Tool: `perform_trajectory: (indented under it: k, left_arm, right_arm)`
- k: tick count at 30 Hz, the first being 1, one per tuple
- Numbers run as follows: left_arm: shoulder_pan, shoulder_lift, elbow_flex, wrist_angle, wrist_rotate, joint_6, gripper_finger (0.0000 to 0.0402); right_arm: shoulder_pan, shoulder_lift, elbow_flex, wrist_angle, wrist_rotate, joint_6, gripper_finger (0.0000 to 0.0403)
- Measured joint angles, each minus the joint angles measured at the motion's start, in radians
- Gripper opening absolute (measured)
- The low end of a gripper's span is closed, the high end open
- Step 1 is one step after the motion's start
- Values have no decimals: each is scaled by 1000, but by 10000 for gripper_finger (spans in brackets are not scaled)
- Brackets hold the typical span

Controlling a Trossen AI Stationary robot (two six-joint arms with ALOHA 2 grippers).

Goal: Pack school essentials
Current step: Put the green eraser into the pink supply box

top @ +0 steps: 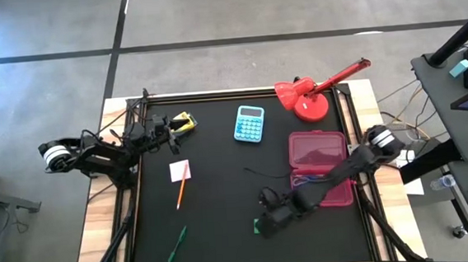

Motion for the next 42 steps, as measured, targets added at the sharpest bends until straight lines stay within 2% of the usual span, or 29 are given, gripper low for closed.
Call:
perform_trajectory:
  k: [4, 8, 19, 28, 35, 42]
  left_arm:
    - [0, 0, 0, 0, 0, 0, 235]
    - [0, 0, 0, 0, 0, 0, 235]
    - [0, 0, 0, 0, 0, 0, 235]
    - [0, 0, 0, 0, 0, 0, 235]
    - [0, 0, 0, 0, 0, 0, 235]
    - [0, 0, 0, 0, 0, 0, 235]
  right_arm:
    - [-37, 70, 80, -95, -62, 34, 226]
    - [-67, 121, 119, -96, -65, 128, 228]
    - [-63, 265, 294, -128, -65, 217, 223]
    - [-62, 431, 570, -507, -88, 366, 223]
    - [-62, 533, 733, -529, -98, 369, 223]
    - [-58, 563, 771, -550, -120, 408, 224]
